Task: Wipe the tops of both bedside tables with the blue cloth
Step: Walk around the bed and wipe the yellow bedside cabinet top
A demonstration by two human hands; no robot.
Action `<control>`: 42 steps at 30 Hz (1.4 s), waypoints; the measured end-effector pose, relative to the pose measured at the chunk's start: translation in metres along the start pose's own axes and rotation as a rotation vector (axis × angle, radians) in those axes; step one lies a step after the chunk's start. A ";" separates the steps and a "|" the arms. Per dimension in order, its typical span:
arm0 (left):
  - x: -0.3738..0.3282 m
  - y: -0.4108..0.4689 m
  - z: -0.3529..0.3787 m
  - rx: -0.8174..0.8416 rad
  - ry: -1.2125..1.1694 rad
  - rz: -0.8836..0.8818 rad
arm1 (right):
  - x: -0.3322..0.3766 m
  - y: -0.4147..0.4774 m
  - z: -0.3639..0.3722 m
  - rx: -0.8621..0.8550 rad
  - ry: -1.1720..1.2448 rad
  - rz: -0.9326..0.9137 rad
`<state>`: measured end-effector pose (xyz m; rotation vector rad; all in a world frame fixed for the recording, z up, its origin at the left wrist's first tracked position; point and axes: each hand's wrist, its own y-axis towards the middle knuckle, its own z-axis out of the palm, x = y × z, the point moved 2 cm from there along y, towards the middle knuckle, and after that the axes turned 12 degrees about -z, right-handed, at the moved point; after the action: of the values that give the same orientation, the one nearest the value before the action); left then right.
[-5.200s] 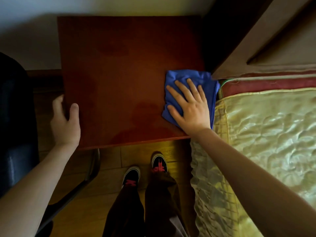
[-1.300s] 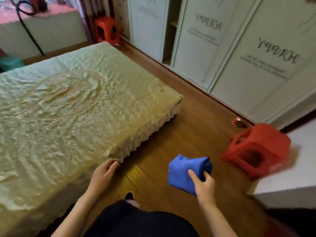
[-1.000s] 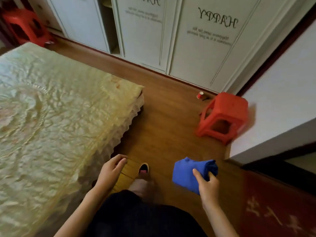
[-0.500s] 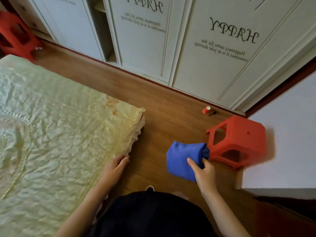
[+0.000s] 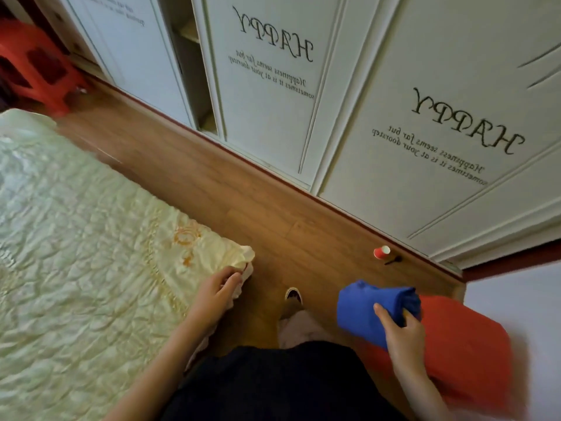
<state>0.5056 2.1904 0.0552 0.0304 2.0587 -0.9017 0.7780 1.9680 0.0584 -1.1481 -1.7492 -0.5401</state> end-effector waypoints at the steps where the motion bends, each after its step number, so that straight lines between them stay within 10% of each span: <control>1: -0.013 0.017 0.000 -0.029 -0.013 -0.013 | 0.008 0.026 0.009 0.024 0.010 -0.014; 11: -0.072 0.101 -0.052 -0.333 -0.192 -0.208 | 0.149 0.208 0.140 0.380 0.034 -0.188; 21: -0.092 0.256 -0.139 -0.675 -0.544 -0.430 | 0.285 0.356 0.429 0.892 -0.060 -0.321; 42: -0.196 0.580 -0.475 -0.839 -0.705 -0.478 | 0.500 0.570 0.872 0.941 -0.105 -0.299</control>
<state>0.4865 2.9642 0.0291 -1.1020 1.6175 -0.1745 0.8131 3.1225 0.0257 -0.2552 -1.9307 0.1995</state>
